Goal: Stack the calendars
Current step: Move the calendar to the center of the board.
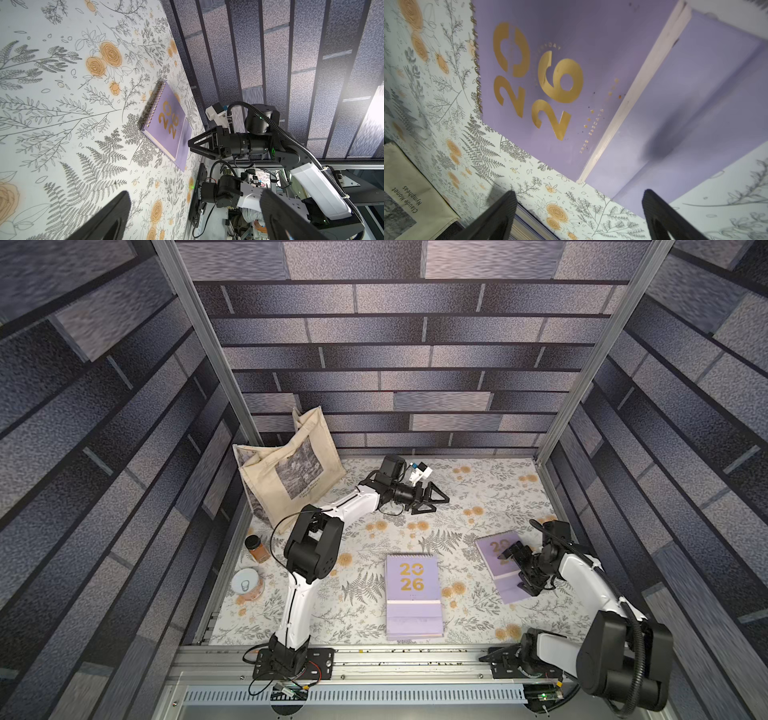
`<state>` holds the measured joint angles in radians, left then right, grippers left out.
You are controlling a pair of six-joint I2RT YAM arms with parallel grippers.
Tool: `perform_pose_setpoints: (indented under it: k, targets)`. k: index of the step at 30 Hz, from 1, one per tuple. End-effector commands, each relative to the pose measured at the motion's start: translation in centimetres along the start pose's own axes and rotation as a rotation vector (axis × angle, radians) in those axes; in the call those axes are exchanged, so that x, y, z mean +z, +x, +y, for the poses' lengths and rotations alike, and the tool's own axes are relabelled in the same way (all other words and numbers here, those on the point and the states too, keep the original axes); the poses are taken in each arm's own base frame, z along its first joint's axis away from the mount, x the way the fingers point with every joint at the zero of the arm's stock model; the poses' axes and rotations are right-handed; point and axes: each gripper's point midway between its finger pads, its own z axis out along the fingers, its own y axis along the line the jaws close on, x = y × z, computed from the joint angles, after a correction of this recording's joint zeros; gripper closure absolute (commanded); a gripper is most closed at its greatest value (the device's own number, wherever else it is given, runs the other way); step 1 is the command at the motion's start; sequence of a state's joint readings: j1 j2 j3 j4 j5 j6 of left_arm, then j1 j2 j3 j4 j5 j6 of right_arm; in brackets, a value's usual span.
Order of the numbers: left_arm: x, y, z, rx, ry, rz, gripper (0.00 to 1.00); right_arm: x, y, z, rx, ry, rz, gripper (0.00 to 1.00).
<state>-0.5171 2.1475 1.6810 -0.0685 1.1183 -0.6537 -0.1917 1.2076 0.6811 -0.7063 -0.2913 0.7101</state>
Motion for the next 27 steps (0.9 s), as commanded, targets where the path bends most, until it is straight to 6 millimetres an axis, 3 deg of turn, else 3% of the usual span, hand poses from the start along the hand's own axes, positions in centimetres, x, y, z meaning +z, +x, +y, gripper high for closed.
perform_pose_setpoints:
  k: [1,18,27]
  targets:
    - [-0.9,-0.3,-2.0,0.063,0.01,-0.02,0.0,1.0,-0.1,1.0,0.028,-0.035,0.007,0.04]
    - [-1.2,-0.5,-1.6,0.054,0.004,-0.025,0.0,4.9,-0.1,4.3,0.0,-0.045,0.05,0.04]
    - [-2.2,-0.9,-1.3,0.053,-0.01,-0.039,0.0,7.2,-0.8,9.6,-0.044,-0.097,0.048,0.04]
